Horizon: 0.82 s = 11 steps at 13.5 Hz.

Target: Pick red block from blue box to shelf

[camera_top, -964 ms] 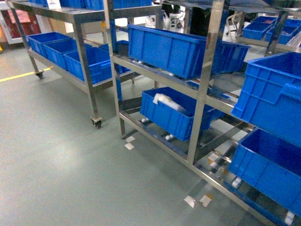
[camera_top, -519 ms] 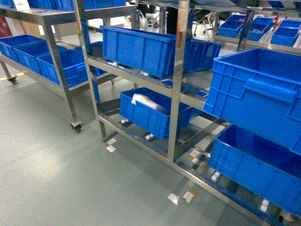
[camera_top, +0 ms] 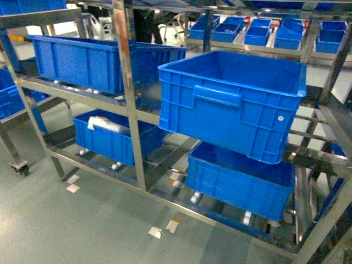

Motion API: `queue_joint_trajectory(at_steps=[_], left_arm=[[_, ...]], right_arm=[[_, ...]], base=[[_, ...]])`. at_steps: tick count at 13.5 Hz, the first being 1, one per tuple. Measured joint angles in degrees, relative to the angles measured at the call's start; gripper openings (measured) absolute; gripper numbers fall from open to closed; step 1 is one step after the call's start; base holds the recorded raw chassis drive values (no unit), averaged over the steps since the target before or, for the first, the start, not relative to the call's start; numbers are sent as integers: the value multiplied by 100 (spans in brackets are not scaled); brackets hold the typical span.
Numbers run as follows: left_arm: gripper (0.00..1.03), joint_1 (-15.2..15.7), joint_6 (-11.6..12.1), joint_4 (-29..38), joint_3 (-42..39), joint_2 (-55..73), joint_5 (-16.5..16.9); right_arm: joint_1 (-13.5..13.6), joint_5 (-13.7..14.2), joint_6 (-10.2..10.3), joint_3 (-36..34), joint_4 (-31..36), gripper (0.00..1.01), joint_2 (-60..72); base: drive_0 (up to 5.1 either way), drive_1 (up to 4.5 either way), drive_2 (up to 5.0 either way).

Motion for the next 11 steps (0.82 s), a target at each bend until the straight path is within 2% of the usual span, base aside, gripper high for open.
queue_joint_trajectory(at_steps=[11], left_arm=[[98, -2, 0, 0, 0, 0, 2]], right_arm=[[0, 0, 0, 0, 0, 28, 0]], base=[[-165, -165, -165]])
